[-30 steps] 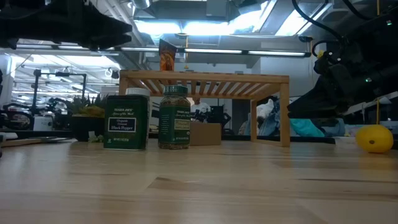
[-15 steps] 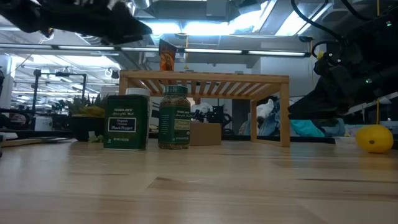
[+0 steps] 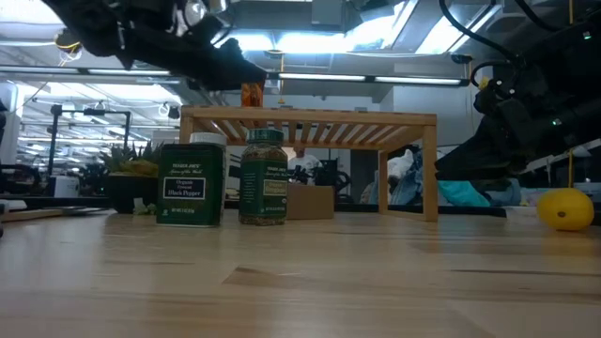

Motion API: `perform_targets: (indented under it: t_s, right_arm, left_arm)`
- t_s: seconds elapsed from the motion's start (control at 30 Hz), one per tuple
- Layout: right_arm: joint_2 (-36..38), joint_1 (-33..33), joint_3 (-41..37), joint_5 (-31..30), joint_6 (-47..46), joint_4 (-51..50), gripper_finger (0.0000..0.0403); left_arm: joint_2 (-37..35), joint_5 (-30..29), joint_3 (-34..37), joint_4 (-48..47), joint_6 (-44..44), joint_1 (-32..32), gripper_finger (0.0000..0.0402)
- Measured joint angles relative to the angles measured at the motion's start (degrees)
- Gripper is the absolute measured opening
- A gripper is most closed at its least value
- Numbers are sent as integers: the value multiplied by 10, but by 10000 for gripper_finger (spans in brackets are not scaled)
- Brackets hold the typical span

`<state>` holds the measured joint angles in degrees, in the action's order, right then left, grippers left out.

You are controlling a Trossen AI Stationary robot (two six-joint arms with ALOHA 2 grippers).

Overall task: Shelf spices
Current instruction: Remove the orange seasoning bag from the shelf to the table

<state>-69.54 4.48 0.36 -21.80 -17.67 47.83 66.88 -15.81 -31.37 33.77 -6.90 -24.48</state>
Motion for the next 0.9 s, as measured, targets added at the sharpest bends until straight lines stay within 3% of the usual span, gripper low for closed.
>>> perform_targets:
  t_s: [0.2,0.33,0.5,0.67,0.77,0.9]
  right_arm:
    - [0,0,0,0,0,0,303]
    - [0,0,0,0,0,0,303]
    - [0,0,0,0,0,0,303]
    - [0,0,4,4,3,44,303]
    - [0,0,12,48,48,97,303]
    - [0,0,18,148,103,190,303]
  left_arm:
    - [32,0,-22,-1,-12,-19,352]
    - [31,0,-23,-1,-21,-32,315]
    - [31,0,-23,-2,-21,-39,228]
    - [31,0,-24,-2,-25,-41,105]
    - [30,0,-24,-3,-27,-40,27]
    - [30,0,-24,-5,-28,-40,15]
